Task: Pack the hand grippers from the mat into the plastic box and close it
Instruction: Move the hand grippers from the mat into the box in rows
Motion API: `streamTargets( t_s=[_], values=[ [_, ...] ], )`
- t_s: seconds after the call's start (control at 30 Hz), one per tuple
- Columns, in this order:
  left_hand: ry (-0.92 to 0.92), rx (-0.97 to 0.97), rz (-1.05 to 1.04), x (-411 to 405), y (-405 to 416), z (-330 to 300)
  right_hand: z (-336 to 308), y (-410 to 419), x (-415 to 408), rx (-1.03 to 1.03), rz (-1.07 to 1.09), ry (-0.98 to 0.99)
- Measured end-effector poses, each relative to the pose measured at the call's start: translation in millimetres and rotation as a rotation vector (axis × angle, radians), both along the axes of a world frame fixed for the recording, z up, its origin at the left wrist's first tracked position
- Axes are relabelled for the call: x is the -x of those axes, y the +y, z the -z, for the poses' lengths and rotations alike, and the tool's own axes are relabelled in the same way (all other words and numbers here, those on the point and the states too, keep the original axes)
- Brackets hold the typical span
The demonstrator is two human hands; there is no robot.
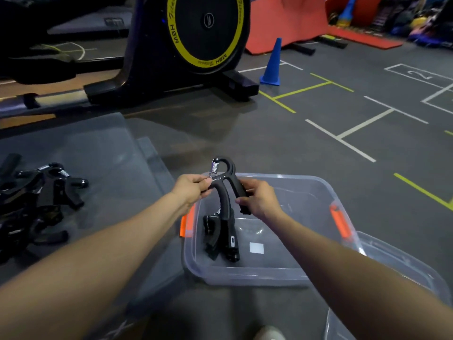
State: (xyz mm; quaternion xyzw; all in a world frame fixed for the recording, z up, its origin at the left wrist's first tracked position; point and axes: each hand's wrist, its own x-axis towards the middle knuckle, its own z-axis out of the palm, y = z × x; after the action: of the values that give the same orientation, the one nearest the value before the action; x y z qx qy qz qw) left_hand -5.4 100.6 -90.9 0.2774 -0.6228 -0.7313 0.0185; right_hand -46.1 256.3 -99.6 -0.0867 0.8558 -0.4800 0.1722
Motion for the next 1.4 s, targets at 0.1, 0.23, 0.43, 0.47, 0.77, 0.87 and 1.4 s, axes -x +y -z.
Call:
streamTargets(
  t_s=[0.1, 0.23, 0.43, 0.47, 0.77, 0.87, 1.4],
  values=[
    [-0.012, -0.014, 0.018, 3, 4, 6, 10, 5, -1, -0.028, 0.035, -0.01],
    [-0.06, 0.221, 0.066, 2, 6, 14, 27, 4, 0, -0.028, 0.088, -0.04],
    [-0.176, 0.987, 0.267, -14, -16, 30, 51, -1, 0, -0.151, 0.157, -0.127],
    [-0.195, 0.993, 0.28, -16, -19, 34, 57, -3, 0, -0.162, 0.165, -0.147],
    [-0.164, 0.873, 0.325, -25, -24, 45, 91, -19, 0, -0.25, 0.163, -0.261],
    [-0.145, 0.875, 0.324, -25, -27, 46, 97, -25, 1, -0.284, 0.161, -0.265],
    [-0.172, 0.814, 0.343, -21, -35, 55, 111, -26, 1, -0.324, 0.121, -0.275]
  ],
)
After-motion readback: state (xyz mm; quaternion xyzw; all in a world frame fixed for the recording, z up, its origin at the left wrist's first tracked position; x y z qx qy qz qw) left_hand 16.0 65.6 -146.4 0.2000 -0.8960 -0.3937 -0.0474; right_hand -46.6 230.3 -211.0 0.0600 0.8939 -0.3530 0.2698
